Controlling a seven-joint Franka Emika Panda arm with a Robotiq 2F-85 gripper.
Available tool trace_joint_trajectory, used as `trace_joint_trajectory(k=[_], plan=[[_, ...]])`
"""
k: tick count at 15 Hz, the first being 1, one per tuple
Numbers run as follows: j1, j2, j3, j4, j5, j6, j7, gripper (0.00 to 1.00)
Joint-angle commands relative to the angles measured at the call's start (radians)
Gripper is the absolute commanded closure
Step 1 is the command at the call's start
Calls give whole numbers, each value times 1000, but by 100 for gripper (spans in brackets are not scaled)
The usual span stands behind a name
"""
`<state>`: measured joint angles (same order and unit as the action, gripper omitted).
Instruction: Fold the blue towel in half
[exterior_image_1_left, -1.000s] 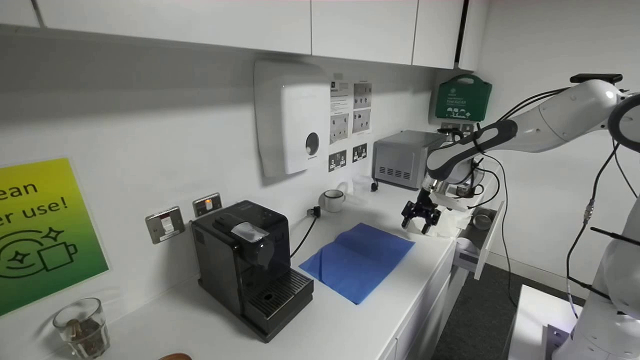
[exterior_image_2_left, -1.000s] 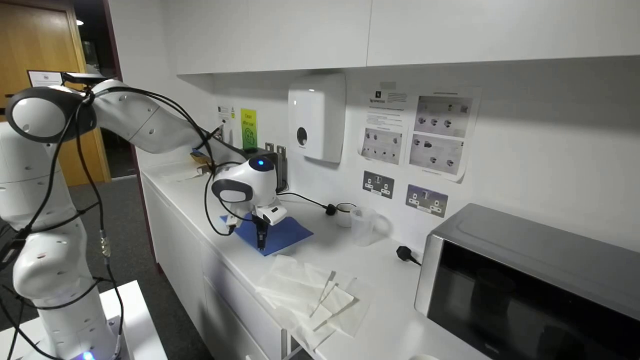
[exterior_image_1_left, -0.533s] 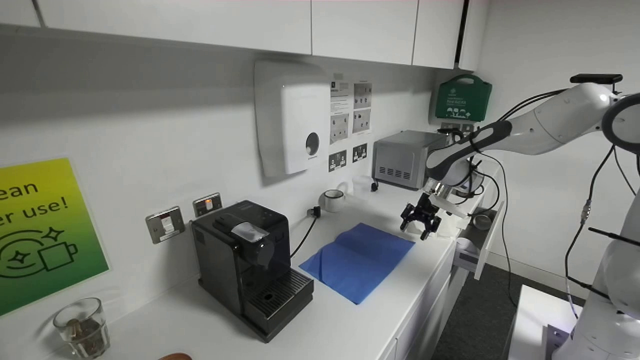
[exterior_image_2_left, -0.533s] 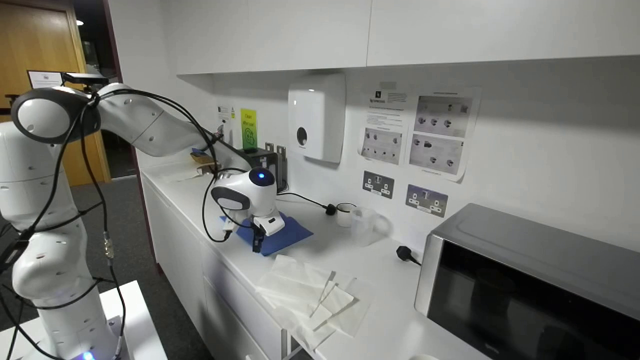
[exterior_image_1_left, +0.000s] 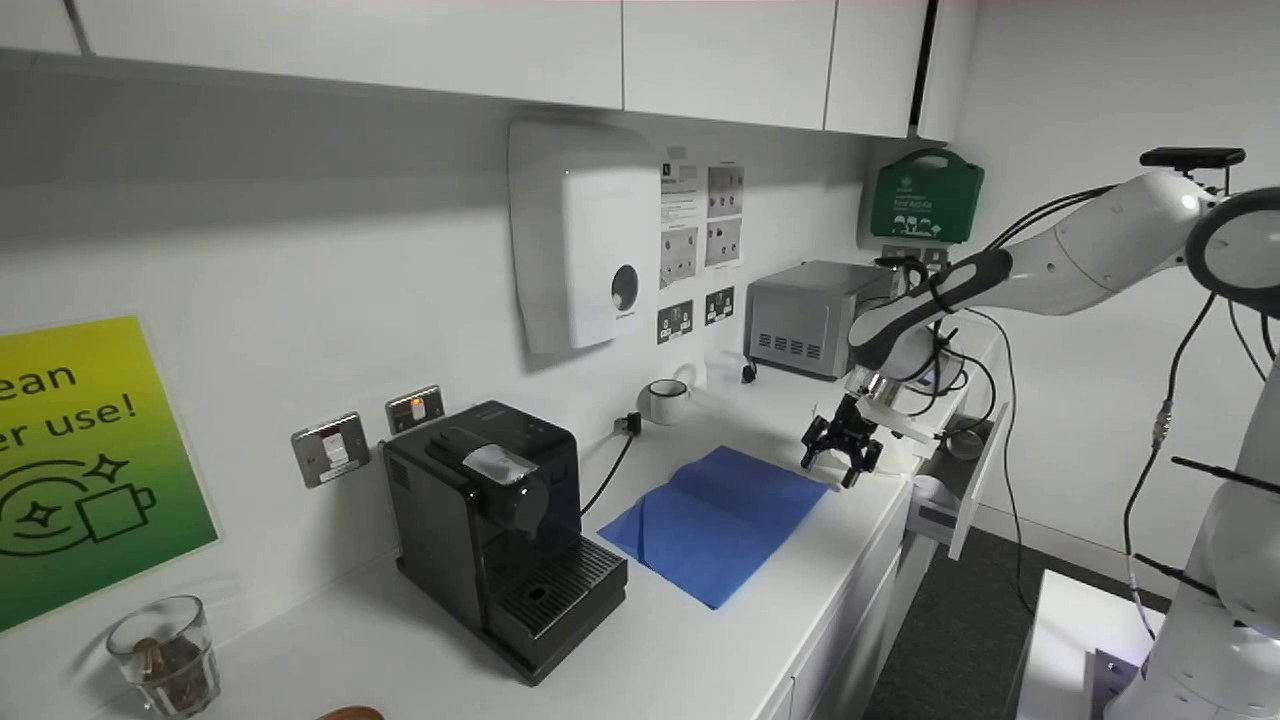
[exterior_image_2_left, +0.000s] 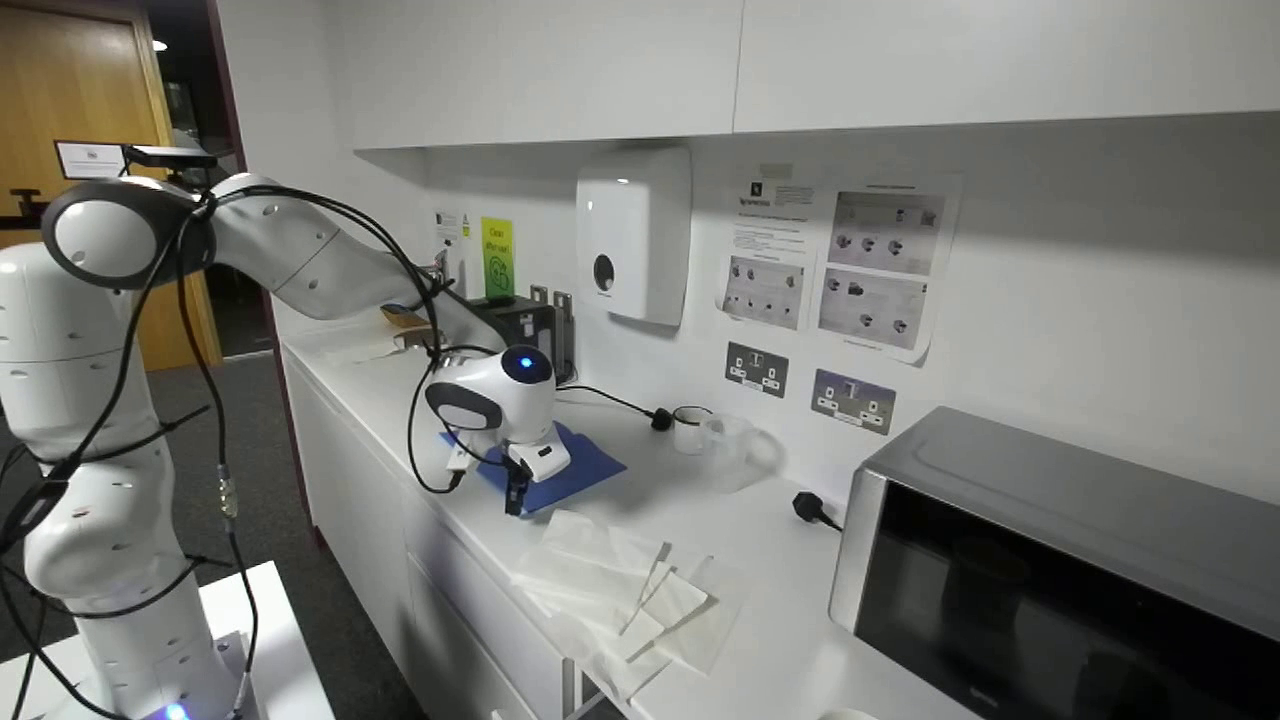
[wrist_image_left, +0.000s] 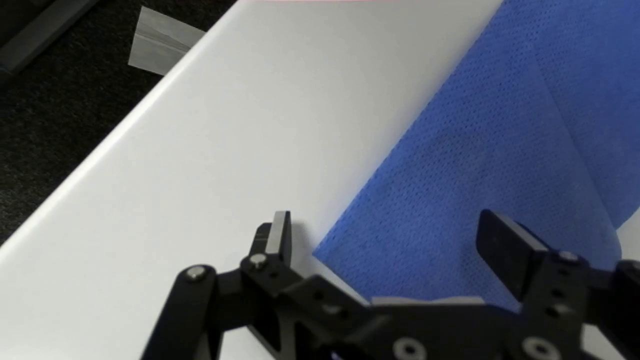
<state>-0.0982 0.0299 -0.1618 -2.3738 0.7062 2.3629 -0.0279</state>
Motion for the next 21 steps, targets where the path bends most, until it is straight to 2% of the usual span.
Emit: trace_joint_trajectory(k=[1,21], plan=[[-17,24,12,17,9,23,-43,0],[-23,74,15,88,8,-1,-57,0]])
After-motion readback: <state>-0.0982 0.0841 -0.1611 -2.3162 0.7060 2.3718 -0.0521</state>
